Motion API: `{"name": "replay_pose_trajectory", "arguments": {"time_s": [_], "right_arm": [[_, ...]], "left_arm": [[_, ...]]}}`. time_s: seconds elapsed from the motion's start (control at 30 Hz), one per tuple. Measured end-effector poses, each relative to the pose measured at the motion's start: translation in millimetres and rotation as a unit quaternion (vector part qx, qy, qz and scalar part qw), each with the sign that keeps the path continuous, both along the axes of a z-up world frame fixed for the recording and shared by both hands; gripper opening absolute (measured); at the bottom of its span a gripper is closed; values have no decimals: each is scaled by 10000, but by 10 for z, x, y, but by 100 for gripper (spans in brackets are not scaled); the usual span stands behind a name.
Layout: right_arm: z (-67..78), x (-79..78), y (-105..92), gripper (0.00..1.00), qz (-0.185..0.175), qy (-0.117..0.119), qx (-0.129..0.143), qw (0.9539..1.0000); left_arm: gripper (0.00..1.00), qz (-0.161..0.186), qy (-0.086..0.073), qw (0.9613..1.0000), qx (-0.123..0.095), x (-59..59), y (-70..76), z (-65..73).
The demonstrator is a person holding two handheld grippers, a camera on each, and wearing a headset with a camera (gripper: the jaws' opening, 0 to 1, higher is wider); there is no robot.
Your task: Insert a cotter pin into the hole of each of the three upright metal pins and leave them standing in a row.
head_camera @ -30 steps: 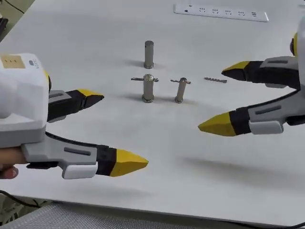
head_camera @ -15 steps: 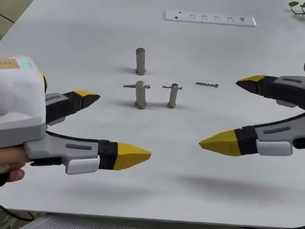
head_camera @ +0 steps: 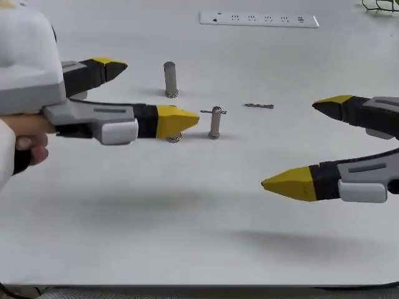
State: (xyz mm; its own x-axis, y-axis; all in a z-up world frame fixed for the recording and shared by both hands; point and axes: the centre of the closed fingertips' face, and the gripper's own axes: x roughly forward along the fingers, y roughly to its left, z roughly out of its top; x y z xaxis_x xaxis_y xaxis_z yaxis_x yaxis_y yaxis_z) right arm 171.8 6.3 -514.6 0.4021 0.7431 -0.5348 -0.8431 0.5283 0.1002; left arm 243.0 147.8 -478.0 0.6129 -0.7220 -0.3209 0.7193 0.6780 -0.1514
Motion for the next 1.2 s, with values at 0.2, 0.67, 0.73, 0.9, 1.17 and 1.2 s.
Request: {"name": "replay_pose_trajectory", "arguments": {"time_s": [0.2,0.67,0.73,0.9,1.17,1.2], "right_arm": [[1,-52,-46,98,-164,103,118,9997],[151,-91,-183,96,-452,79,244,9986],[151,-91,-197,96,-491,98,252,9984],[166,-89,-202,97,-529,80,252,9982],[192,-79,-212,96,-547,64,254,9982],[194,-77,-213,96,-551,62,249,9981]], "left_arm": [[86,211,71,9996,182,385,16,-72],[52,330,411,9973,504,849,9,-426],[48,341,462,9944,883,880,51,-530],[35,158,499,9903,1290,952,29,-694],[21,224,624,9842,1640,1005,40,-851],[18,301,599,9798,1883,1024,106,-876]]}}
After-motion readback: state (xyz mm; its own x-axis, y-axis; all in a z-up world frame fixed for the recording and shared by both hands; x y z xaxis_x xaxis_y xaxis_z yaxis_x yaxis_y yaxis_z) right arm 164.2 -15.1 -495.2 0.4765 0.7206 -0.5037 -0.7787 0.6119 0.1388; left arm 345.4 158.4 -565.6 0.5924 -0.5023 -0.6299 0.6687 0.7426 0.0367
